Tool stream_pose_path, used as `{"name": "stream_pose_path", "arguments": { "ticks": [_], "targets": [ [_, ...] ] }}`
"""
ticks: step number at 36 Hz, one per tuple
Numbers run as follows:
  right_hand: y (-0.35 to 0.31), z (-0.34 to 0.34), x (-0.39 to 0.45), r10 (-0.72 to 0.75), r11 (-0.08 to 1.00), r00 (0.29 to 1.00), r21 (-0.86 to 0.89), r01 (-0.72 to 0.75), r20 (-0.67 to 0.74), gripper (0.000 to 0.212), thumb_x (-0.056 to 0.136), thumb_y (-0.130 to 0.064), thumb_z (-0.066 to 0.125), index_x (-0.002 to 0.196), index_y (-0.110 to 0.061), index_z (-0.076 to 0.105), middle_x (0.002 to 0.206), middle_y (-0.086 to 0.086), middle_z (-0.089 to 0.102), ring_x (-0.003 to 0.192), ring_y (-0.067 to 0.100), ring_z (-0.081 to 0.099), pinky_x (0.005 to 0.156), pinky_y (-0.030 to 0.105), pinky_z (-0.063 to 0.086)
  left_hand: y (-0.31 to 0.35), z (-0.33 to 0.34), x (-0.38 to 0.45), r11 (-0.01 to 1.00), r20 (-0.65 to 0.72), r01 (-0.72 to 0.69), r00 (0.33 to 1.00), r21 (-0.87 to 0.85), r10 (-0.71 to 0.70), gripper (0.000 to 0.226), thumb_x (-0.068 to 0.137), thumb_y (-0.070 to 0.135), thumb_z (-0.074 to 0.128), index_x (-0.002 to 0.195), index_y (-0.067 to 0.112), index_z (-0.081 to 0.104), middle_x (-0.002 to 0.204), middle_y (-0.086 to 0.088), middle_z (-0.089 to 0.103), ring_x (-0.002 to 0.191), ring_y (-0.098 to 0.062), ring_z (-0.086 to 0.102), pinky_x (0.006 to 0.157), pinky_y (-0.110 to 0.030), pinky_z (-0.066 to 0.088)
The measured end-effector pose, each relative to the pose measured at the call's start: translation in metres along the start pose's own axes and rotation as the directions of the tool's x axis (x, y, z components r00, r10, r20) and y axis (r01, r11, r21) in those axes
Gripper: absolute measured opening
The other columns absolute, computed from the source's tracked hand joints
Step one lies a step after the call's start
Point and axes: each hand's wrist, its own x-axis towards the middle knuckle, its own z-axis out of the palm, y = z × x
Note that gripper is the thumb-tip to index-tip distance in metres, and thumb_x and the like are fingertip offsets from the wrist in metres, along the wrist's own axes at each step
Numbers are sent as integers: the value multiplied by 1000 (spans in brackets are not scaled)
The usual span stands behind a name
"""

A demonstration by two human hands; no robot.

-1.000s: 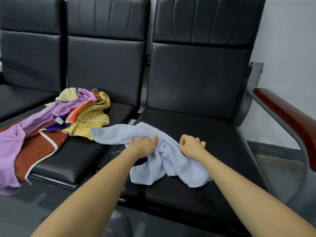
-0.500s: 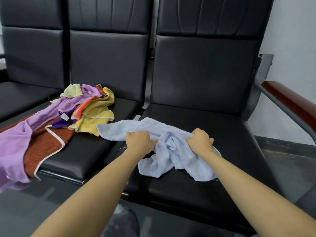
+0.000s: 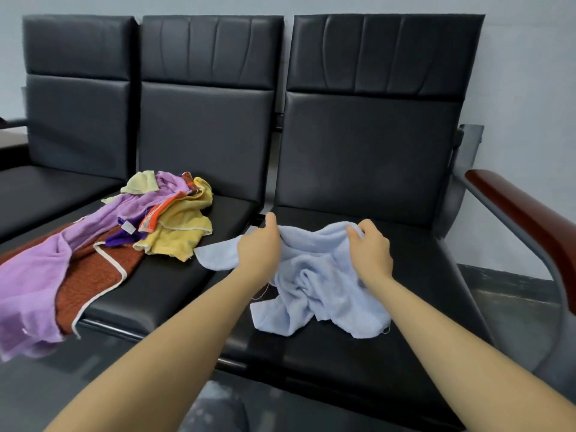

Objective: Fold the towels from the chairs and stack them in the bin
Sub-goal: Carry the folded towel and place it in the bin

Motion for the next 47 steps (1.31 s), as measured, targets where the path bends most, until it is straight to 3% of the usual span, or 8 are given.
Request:
{"name": "stream_pose_path", "arguments": {
  "ticks": [7,13,22,27,31,37,42,47],
  "targets": [
    [-31,-30,9,-46,990,989,128,64,-137,15,99,-23,38,90,-12,45,85,0,52,69,13,48,55,28,35,10,-62,13,921,-34,42,998,-388,-60,3,97,7,37,98,6,34,108,-20,56,90,-35,53,69,-37,39],
    [-52,-53,16,-49,976,986,200,81,-161,20,89,-12,51,109,-13,52,107,-3,47,98,18,49,79,29,40,19,-90,30,849,-86,-5,995,-529,-48,14,100,17,43,102,3,42,103,-17,56,83,-28,54,71,-37,45],
    [-63,-60,13,-271,958,953,-55,281,137,36,89,-35,63,124,-29,57,107,-3,40,104,18,42,94,31,39,47,-115,25,704,-141,-330,939,-629,314,3,90,13,57,93,13,58,83,5,59,78,-13,55,64,-21,43],
    [-67,-53,9,-288,955,948,-33,295,137,26,90,-39,60,68,-29,51,88,1,52,89,24,57,86,47,50,60,-113,18,607,-163,-387,906,-694,391,6,89,10,57,90,16,57,86,1,64,79,-14,60,72,-27,49],
    [-69,-57,9,-237,971,969,45,234,64,36,95,-34,55,61,-25,45,81,6,53,83,27,59,85,49,52,62,-102,14,552,-214,-341,935,-761,282,9,88,18,60,94,15,54,89,2,62,82,-12,59,72,-24,48],
    [-62,-62,10,-206,973,978,103,205,2,34,94,-29,55,64,-14,48,78,7,51,81,30,57,82,47,50,61,-73,-3,683,-151,-294,953,-669,262,20,87,26,55,69,17,51,68,6,53,66,-15,50,66,-32,45],
    [-57,-61,9,-170,970,985,170,174,-35,33,94,-27,58,64,-19,46,83,11,56,75,18,57,65,19,47,64,-51,-7,739,-77,-242,965,-628,251,17,88,31,54,99,18,53,84,6,58,80,-17,56,79,-35,45],
    [-52,-61,13,-172,973,984,152,176,-38,33,94,-25,58,64,-16,46,81,10,55,69,14,53,59,15,42,72,-50,-4,761,-79,-242,966,-601,245,36,90,26,51,62,18,29,55,6,31,55,-14,28,59,-28,26]
  ]
}}
